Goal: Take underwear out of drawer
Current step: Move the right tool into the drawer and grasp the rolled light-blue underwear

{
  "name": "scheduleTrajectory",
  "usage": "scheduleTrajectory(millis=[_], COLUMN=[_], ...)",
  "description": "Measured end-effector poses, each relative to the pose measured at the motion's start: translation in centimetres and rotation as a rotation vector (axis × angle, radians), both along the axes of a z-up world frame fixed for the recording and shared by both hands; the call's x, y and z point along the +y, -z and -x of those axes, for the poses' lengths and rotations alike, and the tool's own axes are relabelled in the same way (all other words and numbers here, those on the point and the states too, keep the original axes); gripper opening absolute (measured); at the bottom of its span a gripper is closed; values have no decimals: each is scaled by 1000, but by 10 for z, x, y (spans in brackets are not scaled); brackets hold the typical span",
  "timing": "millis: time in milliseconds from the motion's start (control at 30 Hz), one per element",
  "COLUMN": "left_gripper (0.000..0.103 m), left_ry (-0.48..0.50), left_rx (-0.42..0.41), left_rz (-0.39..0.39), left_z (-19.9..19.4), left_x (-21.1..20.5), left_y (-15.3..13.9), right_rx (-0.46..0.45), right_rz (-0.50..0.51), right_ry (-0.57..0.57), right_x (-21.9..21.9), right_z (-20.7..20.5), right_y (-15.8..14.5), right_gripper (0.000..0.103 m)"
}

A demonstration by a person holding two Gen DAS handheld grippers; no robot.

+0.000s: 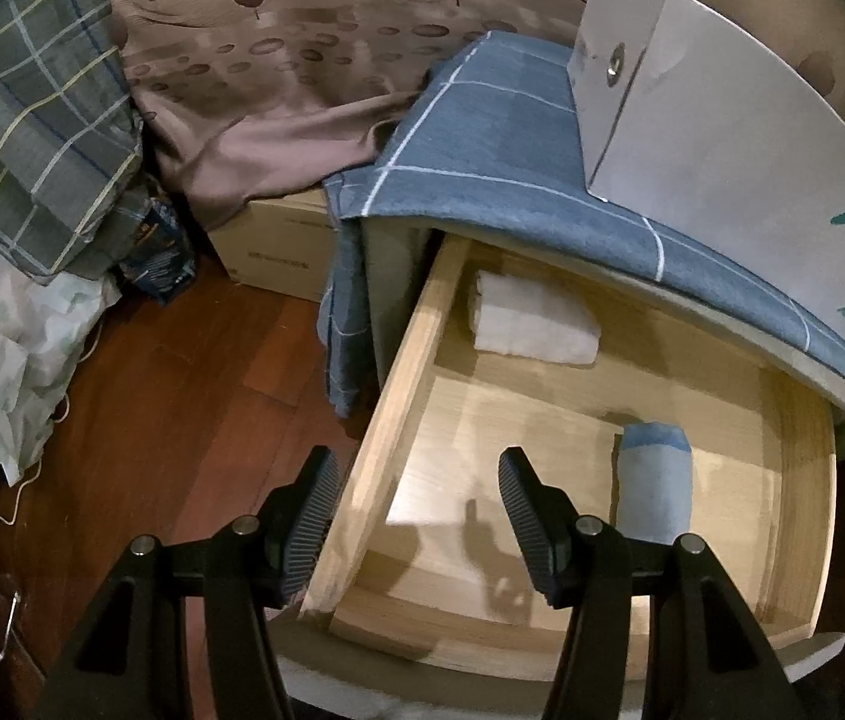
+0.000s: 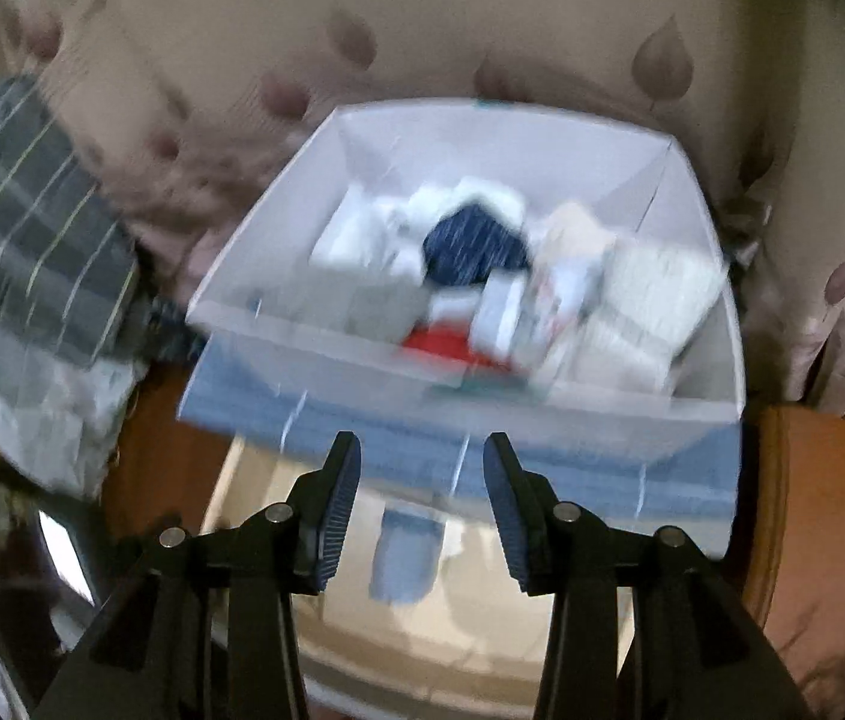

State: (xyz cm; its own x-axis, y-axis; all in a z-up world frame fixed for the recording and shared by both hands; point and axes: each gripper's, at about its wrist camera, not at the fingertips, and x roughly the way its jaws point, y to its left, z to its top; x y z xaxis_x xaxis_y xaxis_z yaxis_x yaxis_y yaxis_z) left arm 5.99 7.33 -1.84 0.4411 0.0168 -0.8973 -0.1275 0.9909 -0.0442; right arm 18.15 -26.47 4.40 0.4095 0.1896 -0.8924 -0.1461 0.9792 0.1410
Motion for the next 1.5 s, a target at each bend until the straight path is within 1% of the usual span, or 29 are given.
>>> scheduleTrajectory(millis=[133,367,533,767,967,1000,1033,1167,1300,1500], left_gripper=[57,57,57,57,57,57,57,57,57,57], left_ry=[-25,-51,-45,-49,-42,-39,-39,-36,-34,-33], left_rx=[-8,-22,-21,-17,-12,-10,-9,-7,-3,0], left_rz=[-6,-5,-5,7,11,10,9,9,6,4], left_z=[1,3,3,2,1,0,1,0,0,-1], left_x=[5,11,11,12,11,11,10,9,8,8], left_y=[-2,-5,-4,-3,-2,-2,-2,-1,-1,0], right_rx=[55,185,243,288,308,313,316,333,354,387], right_rz=[3,28,45,81,135,151,176,196,200,232], right_ry=[-34,-63,-71,-71,-84,-93,-104,-133,-139,-124], right_x=[6,20,33,51,60,62,64,69,68,55], right_z=[26,46,42,25,10,9,8,8,11,21], right_y=[28,101,145,190,211,215,218,227,232,232], right_gripper=[40,40,40,40,44,45,48,51,47,45])
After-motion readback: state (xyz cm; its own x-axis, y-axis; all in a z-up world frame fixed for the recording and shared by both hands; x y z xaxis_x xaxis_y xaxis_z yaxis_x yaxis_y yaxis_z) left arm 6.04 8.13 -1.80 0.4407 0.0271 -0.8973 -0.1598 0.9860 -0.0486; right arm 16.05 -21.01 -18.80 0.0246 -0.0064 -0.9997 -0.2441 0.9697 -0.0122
